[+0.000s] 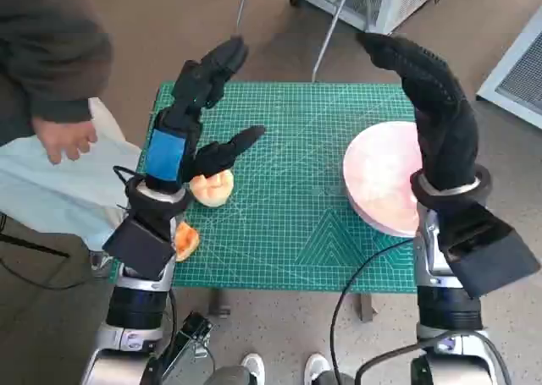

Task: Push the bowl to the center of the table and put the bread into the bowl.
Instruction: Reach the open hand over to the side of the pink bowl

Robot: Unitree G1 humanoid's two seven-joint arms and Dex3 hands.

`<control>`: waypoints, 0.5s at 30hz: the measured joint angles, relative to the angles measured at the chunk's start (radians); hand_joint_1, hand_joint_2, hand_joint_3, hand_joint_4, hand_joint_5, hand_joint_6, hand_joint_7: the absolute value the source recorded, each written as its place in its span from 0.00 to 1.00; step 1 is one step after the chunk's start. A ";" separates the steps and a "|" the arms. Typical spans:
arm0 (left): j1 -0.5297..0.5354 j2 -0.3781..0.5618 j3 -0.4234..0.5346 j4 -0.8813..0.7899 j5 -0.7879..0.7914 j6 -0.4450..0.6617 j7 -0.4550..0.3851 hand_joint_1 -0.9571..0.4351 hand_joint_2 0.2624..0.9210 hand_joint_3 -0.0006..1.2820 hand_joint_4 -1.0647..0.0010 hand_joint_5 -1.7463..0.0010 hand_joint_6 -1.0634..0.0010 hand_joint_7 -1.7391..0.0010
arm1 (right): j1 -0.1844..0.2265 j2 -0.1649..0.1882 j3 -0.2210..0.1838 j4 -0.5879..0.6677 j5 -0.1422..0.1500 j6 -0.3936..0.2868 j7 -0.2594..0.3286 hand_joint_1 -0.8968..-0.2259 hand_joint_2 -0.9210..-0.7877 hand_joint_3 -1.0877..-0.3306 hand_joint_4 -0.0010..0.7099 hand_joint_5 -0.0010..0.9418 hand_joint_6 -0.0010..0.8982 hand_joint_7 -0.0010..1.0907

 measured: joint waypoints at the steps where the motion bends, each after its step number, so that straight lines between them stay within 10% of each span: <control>1: 0.000 0.000 0.000 0.000 0.000 0.000 0.000 0.47 1.00 0.15 0.60 1.00 0.81 0.71 | 0.000 0.000 0.000 0.000 0.000 0.000 0.000 0.42 0.00 0.40 0.27 0.01 0.00 0.54; 15: 0.000 0.001 0.001 0.000 -0.001 0.000 0.000 0.48 1.00 0.15 0.60 1.00 0.81 0.70 | 0.004 0.004 0.000 0.004 0.004 -0.007 0.000 0.43 0.00 0.41 0.27 0.01 0.00 0.54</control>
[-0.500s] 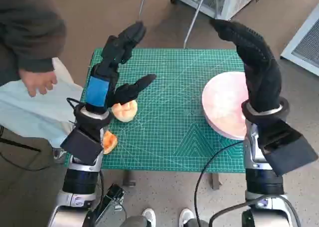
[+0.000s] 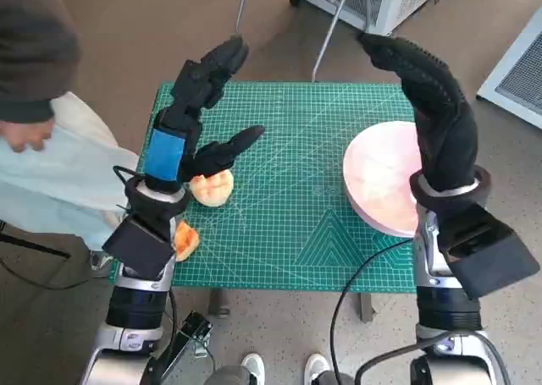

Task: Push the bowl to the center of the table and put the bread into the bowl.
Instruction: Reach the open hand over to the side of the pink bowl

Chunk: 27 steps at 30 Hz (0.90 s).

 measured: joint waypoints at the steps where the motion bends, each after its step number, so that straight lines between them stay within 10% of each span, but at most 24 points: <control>1: 0.000 0.000 0.000 0.000 0.000 0.000 0.000 0.48 1.00 0.15 0.60 1.00 0.81 0.70 | 0.000 0.001 0.000 0.001 0.000 0.000 0.000 0.43 0.00 0.41 0.27 0.01 0.00 0.54; 16: 0.000 0.000 0.000 0.000 0.001 0.000 0.000 0.48 1.00 0.15 0.60 1.00 0.81 0.70 | 0.000 -0.007 -0.019 0.046 0.030 -0.028 0.024 0.40 0.00 0.42 0.27 0.01 0.00 0.55; 27: 0.001 0.006 0.004 0.000 -0.001 0.000 0.000 0.47 1.00 0.15 0.61 1.00 0.81 0.70 | -0.006 -0.119 -0.148 0.236 0.065 -0.088 0.014 0.47 0.00 0.35 0.26 0.00 0.00 0.52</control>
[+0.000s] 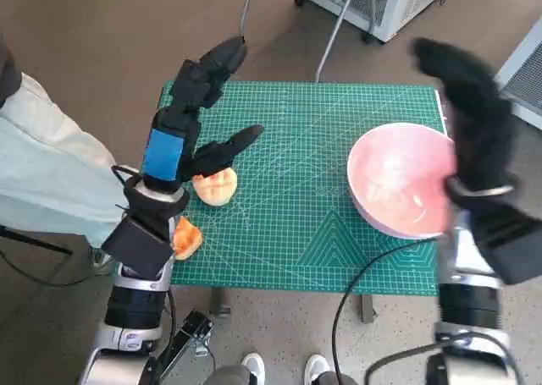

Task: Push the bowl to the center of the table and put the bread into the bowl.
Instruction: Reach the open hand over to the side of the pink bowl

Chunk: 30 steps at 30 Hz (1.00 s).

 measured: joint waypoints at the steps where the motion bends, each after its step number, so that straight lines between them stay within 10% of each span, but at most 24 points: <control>1: 0.000 0.000 0.000 0.000 0.000 0.000 0.000 0.47 1.00 0.15 0.61 1.00 0.81 0.70 | 0.000 -0.006 -0.012 0.013 -0.003 -0.001 -0.014 0.47 0.00 0.35 0.25 0.00 0.00 0.51; 15: 0.000 0.000 0.002 0.010 -0.006 0.000 -0.003 0.49 1.00 0.15 0.61 1.00 0.81 0.70 | -0.012 -0.086 -0.133 0.369 -0.047 -0.047 -0.219 0.56 0.00 0.28 0.24 0.00 0.00 0.49; 30: 0.000 -0.001 0.006 0.008 -0.006 0.001 -0.003 0.48 1.00 0.15 0.61 1.00 0.81 0.71 | -0.035 -0.070 -0.171 0.638 -0.017 0.061 -0.235 0.53 0.00 0.29 0.16 0.00 0.00 0.40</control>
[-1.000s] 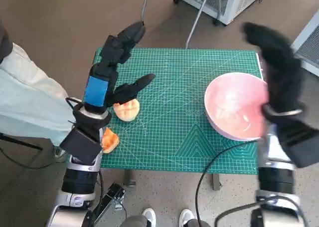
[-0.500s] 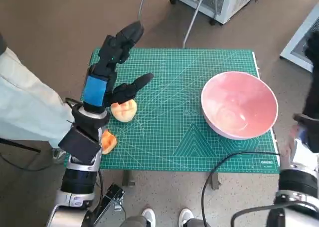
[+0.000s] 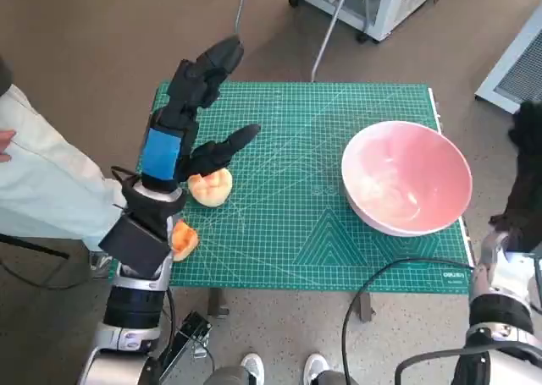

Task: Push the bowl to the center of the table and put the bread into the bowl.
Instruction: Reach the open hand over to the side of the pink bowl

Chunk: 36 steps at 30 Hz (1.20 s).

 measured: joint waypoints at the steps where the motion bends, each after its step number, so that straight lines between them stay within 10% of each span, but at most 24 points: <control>1: 0.000 0.000 0.000 -0.001 0.000 0.000 0.000 0.48 1.00 0.15 0.61 1.00 0.81 0.71 | -0.001 0.005 -0.002 0.010 0.002 0.013 0.000 0.54 0.00 0.29 0.16 0.00 0.00 0.40; 36: 0.108 0.041 0.054 -0.134 -0.002 0.053 -0.014 0.46 1.00 0.16 0.60 1.00 0.72 0.81 | -0.104 0.222 -0.061 0.083 0.077 0.234 0.061 0.56 0.00 0.27 0.17 0.01 0.01 0.42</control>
